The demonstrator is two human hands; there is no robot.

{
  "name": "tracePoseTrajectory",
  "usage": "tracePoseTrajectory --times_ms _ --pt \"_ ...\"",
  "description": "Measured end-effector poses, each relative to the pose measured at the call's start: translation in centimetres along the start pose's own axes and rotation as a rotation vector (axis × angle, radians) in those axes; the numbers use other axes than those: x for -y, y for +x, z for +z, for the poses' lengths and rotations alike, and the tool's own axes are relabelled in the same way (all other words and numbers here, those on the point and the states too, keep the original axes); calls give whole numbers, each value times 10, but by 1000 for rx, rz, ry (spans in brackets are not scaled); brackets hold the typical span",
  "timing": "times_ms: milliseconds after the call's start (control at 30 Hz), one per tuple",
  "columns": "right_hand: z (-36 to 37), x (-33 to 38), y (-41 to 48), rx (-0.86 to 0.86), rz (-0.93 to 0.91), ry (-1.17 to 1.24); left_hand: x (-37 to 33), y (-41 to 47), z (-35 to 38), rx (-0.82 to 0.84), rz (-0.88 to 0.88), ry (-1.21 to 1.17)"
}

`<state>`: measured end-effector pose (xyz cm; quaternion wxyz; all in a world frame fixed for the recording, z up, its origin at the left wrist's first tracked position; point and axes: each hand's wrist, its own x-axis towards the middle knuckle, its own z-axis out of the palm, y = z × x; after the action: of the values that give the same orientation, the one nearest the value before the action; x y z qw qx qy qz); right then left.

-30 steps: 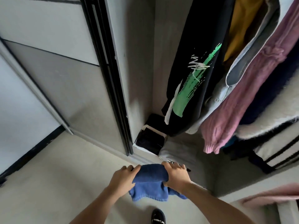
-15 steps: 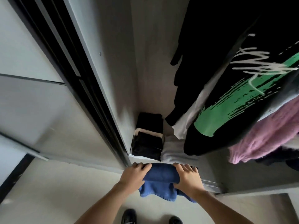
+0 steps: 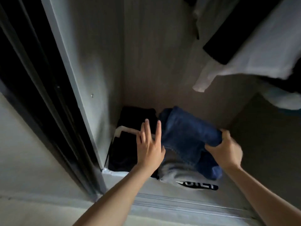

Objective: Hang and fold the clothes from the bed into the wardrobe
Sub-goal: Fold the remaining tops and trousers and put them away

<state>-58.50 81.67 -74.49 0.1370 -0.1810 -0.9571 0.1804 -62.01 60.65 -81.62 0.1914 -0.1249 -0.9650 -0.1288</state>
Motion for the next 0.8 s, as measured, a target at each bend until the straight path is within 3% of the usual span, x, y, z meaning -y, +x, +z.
tracePoseTrajectory --times_ms 100,233,333,400,533,600,667,800 --pt "29 -34 48 -144 54 -141 25 -3 77 -16 15 -3" --pt "61 -66 110 -554 68 -254 61 1 134 -36 -38 20" --pt "94 -58 140 -577 43 -253 82 1 144 -49 -95 45" --pt "129 -39 149 -442 47 -208 95 3 146 -61 -122 61" --pt "217 10 127 224 -63 -35 106 9 146 -87 -168 63" --pt "246 24 111 436 -126 58 106 9 144 -80 -156 72" --pt "257 24 99 493 -145 71 106 6 145 -54 -146 76" --pt "240 -2 79 432 -155 -3 102 1 143 33 -142 66"
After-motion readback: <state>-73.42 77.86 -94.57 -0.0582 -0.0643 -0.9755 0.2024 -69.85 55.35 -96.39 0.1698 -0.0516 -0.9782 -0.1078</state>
